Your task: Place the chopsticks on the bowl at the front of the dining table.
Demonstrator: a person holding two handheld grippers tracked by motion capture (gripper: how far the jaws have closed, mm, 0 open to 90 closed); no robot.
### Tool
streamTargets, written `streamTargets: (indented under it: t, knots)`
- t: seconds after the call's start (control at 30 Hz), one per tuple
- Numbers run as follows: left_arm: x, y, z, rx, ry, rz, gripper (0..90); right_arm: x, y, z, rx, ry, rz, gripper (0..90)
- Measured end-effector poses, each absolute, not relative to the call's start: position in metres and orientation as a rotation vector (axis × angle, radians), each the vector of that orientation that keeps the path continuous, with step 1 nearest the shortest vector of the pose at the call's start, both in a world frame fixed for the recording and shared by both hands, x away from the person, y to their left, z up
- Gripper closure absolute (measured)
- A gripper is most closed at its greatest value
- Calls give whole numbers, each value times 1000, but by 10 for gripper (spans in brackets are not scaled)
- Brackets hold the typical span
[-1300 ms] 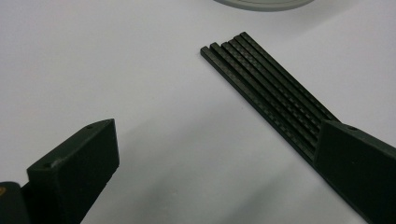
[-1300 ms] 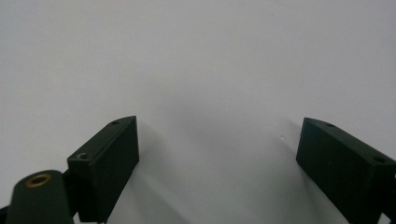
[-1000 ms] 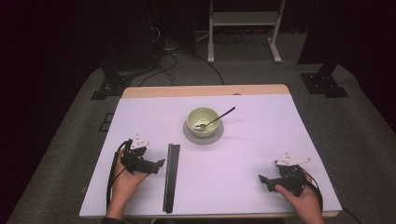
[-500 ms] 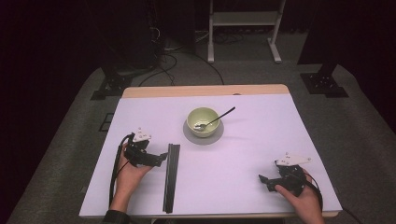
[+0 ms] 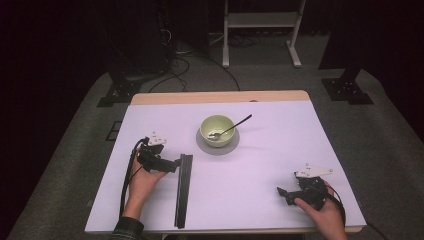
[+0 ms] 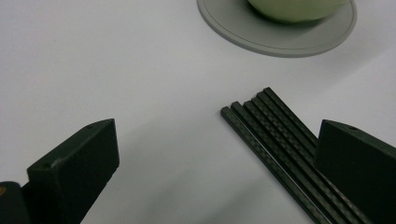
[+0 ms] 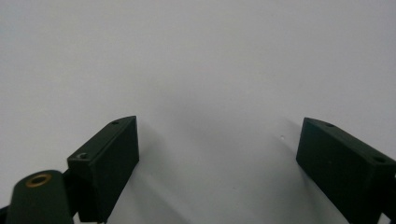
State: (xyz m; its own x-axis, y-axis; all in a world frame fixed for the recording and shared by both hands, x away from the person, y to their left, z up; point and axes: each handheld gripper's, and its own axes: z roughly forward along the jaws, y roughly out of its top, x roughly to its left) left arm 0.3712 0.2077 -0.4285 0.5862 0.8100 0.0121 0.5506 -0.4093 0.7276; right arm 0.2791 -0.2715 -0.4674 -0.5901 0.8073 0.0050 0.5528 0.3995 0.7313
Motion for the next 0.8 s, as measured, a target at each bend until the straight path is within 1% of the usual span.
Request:
streamTargets:
  t: [0.2,0.3,0.8]
  knots:
    - [381,203,-429,2114,1074,475,0,279,-272,-467,1177,2311,1008,114]
    - [388,201,-435,2107,1082,448,0,279,-272,-467,1176,2312,1008,114]
    - [396,201,-450,2136,1117,432,0,279,-271,-467,1176,2311,1008,114]
